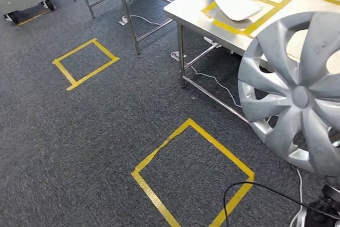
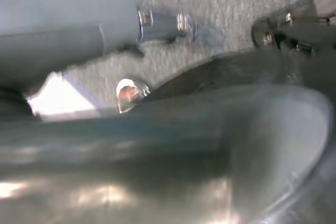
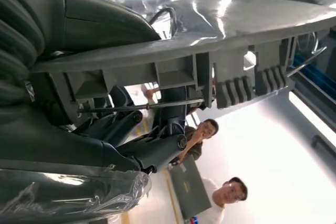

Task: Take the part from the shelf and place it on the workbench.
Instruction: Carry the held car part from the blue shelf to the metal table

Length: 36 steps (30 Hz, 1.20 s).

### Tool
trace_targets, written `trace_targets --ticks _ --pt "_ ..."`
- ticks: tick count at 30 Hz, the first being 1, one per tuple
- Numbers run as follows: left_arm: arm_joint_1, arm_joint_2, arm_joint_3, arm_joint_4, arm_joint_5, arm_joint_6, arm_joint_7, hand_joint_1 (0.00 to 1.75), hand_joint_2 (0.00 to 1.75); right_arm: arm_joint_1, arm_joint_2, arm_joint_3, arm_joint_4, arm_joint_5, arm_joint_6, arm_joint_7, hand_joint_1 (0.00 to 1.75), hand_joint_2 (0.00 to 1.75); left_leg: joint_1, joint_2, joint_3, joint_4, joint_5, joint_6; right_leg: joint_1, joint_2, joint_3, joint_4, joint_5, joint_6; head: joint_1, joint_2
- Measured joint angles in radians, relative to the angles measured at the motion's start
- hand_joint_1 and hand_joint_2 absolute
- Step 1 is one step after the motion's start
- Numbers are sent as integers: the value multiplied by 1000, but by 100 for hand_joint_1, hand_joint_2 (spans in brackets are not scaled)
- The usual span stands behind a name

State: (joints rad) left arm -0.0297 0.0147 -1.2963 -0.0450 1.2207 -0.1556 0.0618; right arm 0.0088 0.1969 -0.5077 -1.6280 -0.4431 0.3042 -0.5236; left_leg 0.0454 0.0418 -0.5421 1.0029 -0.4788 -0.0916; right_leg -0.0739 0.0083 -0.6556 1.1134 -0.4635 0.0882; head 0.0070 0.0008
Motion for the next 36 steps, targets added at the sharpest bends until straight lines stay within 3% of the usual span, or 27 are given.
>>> trace_targets --ticks 2,3,6,7,8,10,12,14,17,19,21,22,23,25,26,28,29,30,32,33,34,35,36 --pt "0 -2 0 0 0 -1 0 0 0 0 0 1 1 1 -1 0 175 175 0 -8 -11 28 -29 0 1 5 -8 4 1 -15 -10 0" --pt "-1 -5 0 0 0 -1 0 0 0 0 -1 2 0 1 0 -1 175 175 -2 -13 -30 70 -57 6 4 7 -10 3 3 -21 -14 0" --pt "-3 -10 0 0 2 -1 0 0 0 -1 -1 9 -1 -6 1 -2 175 175 -21 -23 -134 272 -144 29 15 12 -9 -5 8 -32 -21 0" --pt "-2 -11 0 0 4 -1 0 0 0 -2 -1 12 0 -11 2 -2 175 175 -30 -24 -159 308 -147 38 18 15 -9 -6 7 -35 -21 0" --pt "-1 -11 0 0 6 -1 0 0 0 -2 -1 13 0 -16 3 -2 175 175 -41 -27 -166 307 -130 49 21 19 -9 -8 4 -39 -21 0" --pt "2 -9 -1 0 9 -1 0 0 0 -2 -1 17 1 -23 4 -2 175 175 -64 -32 -130 212 -60 77 21 25 -6 -13 -3 -47 -21 0" --pt "2 -3 -1 1 11 -1 0 0 0 0 -1 22 2 -28 4 -3 175 175 -88 -37 -67 75 -12 105 21 30 0 -20 -4 -45 -24 0" --pt "1 1 -1 2 11 0 0 0 0 2 -2 26 4 -30 5 -2 175 175 -100 -39 -30 -6 0 115 23 33 11 -31 4 -36 -28 0" --pt "2 2 -1 2 13 0 0 0 0 6 -3 29 7 -30 6 -2 175 175 -97 -39 0 -39 17 115 29 22 25 -34 6 -29 -30 0" --pt "3 -2 -1 2 13 0 0 0 0 5 -6 32 8 -31 8 -2 175 175 -95 -41 20 -45 9 120 40 10 -9 34 -24 -35 -28 0" --pt "4 -7 -1 2 13 0 0 0 0 6 -9 33 8 -31 9 -2 175 175 -96 -41 42 -46 -12 127 53 8 -83 156 -55 -38 -27 0" --pt "5 -10 -1 2 14 0 0 0 0 8 -11 34 8 -32 10 -1 175 175 -96 -41 58 -46 -23 129 59 7 -114 198 -62 -38 -28 0" --pt "6 -12 -1 2 14 0 0 0 0 9 -12 34 8 -34 10 -1 175 175 -96 -40 76 -46 -37 131 63 7 -132 207 -59 -37 -27 0" --pt "8 -16 -1 2 16 -1 0 0 0 9 -15 34 9 -41 15 0 175 175 -94 -40 123 -46 -69 132 67 2 -120 126 -15 -37 -27 0" --pt "9 -17 -1 2 16 -1 0 0 0 9 -16 34 9 -46 19 1 175 175 -94 -40 145 -46 -89 130 69 -6 -105 61 38 -39 -26 0" --pt "8 -18 -1 2 17 -1 -1 0 0 6 -19 35 10 -55 29 3 175 175 -94 -38 171 -55 -118 124 75 -17 -82 -28 101 -53 -26 0" --pt "7 -18 -2 2 17 -1 -1 0 0 4 -19 35 10 -58 32 4 175 175 -94 -37 180 -62 -124 120 78 -18 -77 -46 114 -62 -26 0" --pt "5 -18 -2 2 18 -1 -1 0 0 3 -20 36 9 -59 33 6 175 175 -93 -36 185 -66 -121 116 80 -15 -70 -52 100 -71 -27 0" --pt "1 -18 -2 2 17 -2 -2 0 0 3 -20 36 7 -60 35 6 175 175 -93 -35 161 -10 -83 107 74 -7 -46 -68 87 -81 -29 0" --pt "0 -18 -2 2 17 -2 -2 0 0 3 -21 36 7 -60 35 6 175 175 -92 -36 116 58 -56 100 70 -5 -30 -75 76 -84 -30 0" --pt "-1 -19 -3 2 17 -2 -2 0 0 2 -22 36 8 -61 35 6 175 175 -88 -37 53 144 -39 91 66 -3 -11 -82 65 -86 -32 1" --pt "0 -21 -3 2 17 -2 -3 0 0 1 -22 35 8 -61 35 6 175 175 -82 -38 -18 223 -42 83 64 -1 7 -88 50 -86 -33 0" --pt "3 -22 -4 2 18 -2 -3 0 0 0 -23 36 8 -61 35 6 175 175 -74 -38 -85 277 -73 75 61 2 27 -92 34 -85 -34 0"
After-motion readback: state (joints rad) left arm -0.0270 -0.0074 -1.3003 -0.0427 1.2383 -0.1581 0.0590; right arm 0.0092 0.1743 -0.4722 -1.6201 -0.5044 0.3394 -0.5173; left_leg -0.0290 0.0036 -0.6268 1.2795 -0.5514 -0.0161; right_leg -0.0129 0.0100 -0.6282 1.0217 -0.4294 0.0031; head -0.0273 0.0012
